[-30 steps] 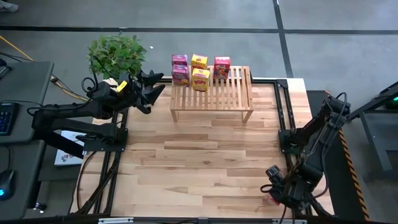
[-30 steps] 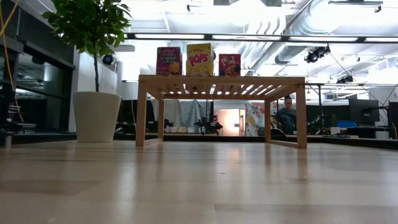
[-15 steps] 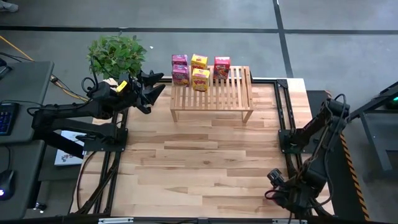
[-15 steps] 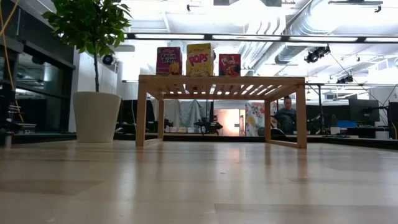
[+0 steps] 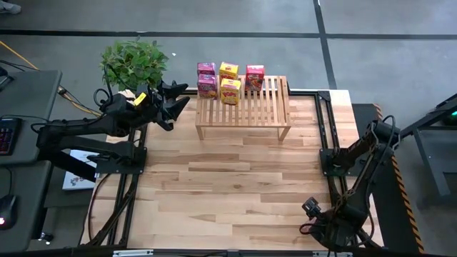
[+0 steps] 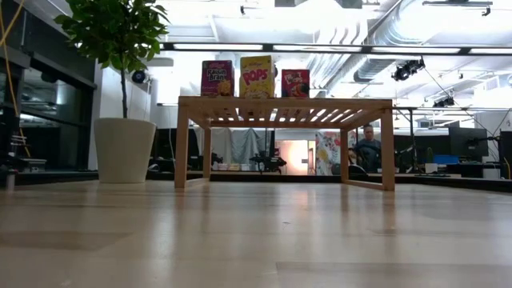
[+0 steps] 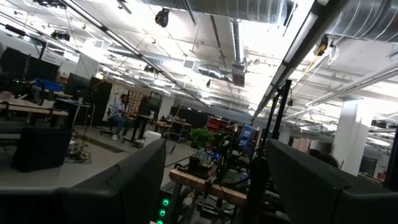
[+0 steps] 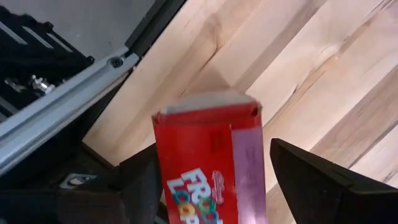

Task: Stack cereal on shelf
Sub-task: Put the red cereal box aligned with the other red cereal box on the shelf

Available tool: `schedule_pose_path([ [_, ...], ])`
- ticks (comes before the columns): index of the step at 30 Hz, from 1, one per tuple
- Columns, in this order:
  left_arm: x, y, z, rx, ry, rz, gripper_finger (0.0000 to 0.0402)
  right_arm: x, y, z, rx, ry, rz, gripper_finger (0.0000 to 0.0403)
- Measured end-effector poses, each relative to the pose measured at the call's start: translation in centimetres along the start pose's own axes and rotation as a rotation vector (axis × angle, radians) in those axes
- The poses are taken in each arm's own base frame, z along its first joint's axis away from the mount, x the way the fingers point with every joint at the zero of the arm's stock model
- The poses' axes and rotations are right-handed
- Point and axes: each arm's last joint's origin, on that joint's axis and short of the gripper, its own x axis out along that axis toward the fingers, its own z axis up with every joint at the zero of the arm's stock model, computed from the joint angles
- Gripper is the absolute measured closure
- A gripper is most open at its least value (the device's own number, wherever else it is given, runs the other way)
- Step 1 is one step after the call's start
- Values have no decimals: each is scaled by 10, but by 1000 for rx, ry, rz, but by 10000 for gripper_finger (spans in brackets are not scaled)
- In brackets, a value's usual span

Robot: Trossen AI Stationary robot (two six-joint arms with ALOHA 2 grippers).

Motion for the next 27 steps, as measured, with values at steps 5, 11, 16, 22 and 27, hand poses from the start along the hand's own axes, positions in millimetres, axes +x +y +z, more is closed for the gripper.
schedule_pose_path([
  [5,0,0,-1,2,13,3,133,-3,-2,5,17,-30,0,152],
  [11,0,1,-2,5,24,5,133,-22,-13,24,82,-132,-41,209],
  [16,0,1,-2,4,23,5,133,-69,-42,44,155,-287,-161,259],
  [22,0,0,-2,4,21,4,133,-145,-104,56,230,-388,-466,269],
  [27,0,0,-2,4,20,-1,133,-209,-176,45,494,-505,-686,266],
])
